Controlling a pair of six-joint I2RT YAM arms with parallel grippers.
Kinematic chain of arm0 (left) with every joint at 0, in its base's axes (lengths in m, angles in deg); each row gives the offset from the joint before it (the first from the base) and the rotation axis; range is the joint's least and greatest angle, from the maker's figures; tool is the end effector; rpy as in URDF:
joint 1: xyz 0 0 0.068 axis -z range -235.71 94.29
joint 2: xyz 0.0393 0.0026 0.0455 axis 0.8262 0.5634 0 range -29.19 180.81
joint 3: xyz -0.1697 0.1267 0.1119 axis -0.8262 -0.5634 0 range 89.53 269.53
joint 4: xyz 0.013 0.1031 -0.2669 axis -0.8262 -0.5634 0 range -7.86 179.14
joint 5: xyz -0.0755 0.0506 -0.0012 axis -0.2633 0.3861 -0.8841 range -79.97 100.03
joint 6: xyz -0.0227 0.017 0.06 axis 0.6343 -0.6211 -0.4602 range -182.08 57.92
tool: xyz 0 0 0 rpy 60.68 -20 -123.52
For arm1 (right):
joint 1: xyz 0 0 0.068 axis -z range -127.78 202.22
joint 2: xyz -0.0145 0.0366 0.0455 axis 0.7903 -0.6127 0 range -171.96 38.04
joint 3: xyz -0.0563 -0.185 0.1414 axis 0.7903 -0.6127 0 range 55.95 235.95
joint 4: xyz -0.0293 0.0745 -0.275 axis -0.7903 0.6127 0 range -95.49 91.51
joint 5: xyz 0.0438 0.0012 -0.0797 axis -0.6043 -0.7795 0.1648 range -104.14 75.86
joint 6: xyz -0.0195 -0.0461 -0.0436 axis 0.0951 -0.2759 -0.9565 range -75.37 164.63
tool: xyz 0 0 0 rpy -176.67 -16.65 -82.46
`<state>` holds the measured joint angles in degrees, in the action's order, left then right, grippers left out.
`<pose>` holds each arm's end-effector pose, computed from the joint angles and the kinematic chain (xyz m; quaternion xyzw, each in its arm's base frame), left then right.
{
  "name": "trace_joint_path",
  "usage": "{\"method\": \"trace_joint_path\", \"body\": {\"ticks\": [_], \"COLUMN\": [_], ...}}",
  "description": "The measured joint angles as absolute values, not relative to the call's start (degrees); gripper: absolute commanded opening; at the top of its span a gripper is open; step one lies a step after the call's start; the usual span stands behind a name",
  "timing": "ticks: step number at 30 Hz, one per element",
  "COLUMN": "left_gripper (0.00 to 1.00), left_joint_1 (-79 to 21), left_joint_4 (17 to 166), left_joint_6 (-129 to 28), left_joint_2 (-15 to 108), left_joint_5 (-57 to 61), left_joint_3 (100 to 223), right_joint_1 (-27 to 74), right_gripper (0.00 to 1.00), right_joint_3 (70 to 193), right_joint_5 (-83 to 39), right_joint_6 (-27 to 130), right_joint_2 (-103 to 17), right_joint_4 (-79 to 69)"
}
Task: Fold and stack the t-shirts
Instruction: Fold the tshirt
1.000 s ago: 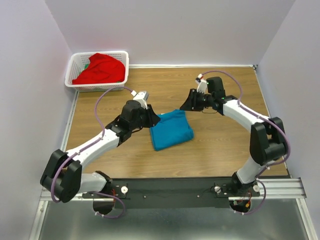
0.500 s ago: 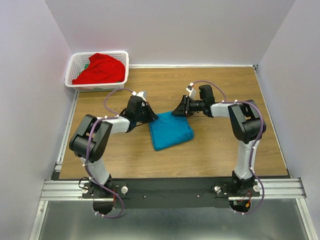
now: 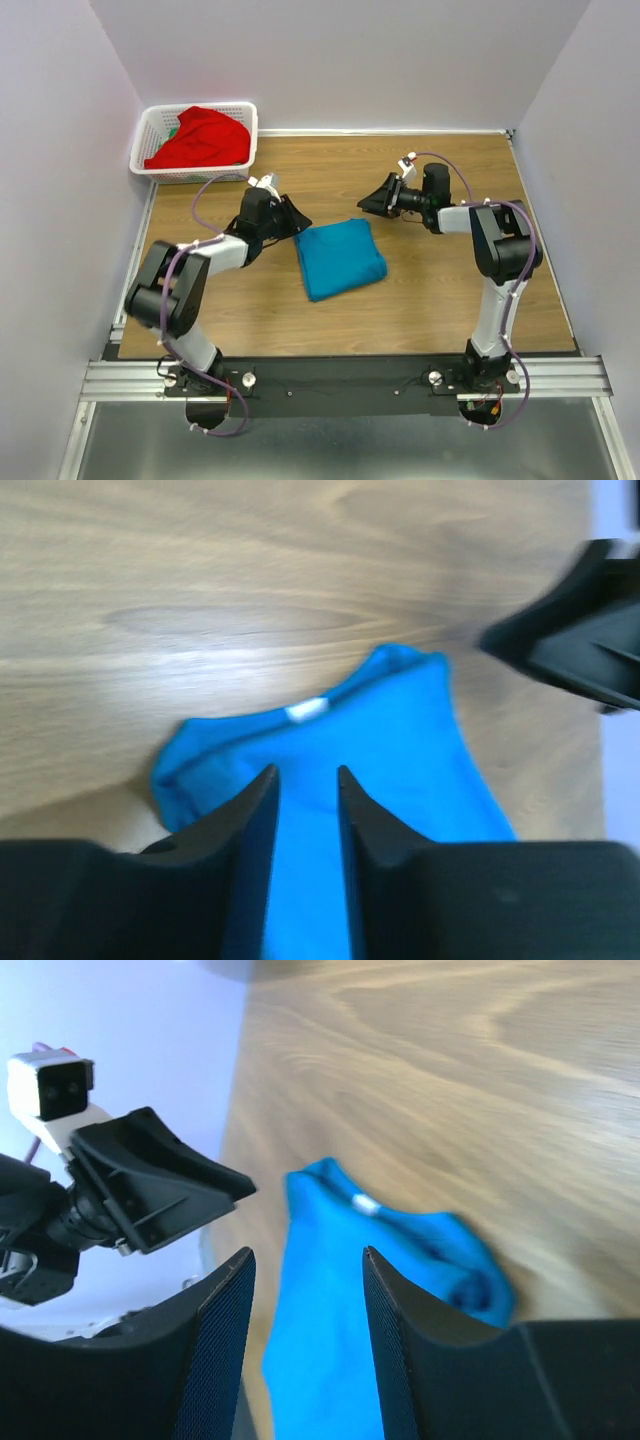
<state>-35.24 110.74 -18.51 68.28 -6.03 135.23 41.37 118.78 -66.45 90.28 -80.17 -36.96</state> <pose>0.3440 -0.1439 0.1022 -0.1036 0.8548 -0.3645 0.3545 0.4137 0.1216 0.0833 -0.0044 0.7899 0.5572 0.2562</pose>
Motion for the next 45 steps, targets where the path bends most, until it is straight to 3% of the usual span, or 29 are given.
{"method": "trace_joint_path", "body": {"ticks": [7,13,22,27,33,38,41,45], "left_gripper": [0.41,0.39,0.37,0.47,0.66,0.76,0.77,0.77], "left_joint_1": [-32.51,-31.61,-35.52,-36.64,-36.12,-33.49,-31.55,-30.43], "left_joint_4": [118.24,122.42,124.27,123.51,119.31,115.99,113.91,109.74], "left_joint_6": [-16.61,-14.09,-12.56,-12.74,-14.64,-17.09,-18.58,-19.84], "left_joint_2": [56.98,65.31,77.22,76.28,64.52,49.81,42.03,33.68], "left_joint_5": [-5.85,-5.81,-7.16,-7.16,-6.48,-3.64,-1.06,2.08], "left_joint_3": [131.09,128.3,132.67,132.82,131.82,131.62,131.03,128.14], "right_joint_1": [36.8,34.42,38.72,40.73,40.99,38.26,35.07,32.05], "right_gripper": [0.56,0.56,0.56,0.57,0.64,0.73,0.75,0.73], "right_joint_3": [117.25,116.53,116.5,115.61,110.19,103.61,99.13,90.3], "right_joint_5": [-68.07,-67.5,-65.36,-64.99,-65.05,-64.79,-64.24,-63.15], "right_joint_6": [97.21,99.19,101.73,101.75,103.33,106.23,108.18,110.76], "right_joint_2": [-77.57,-79.6,-89.33,-87.95,-77.18,-62.84,-57.11,-58.08], "right_joint_4": [-45.39,-48.28,-50.33,-50.03,-49.02,-49.79,-51.4,-56.21]}}
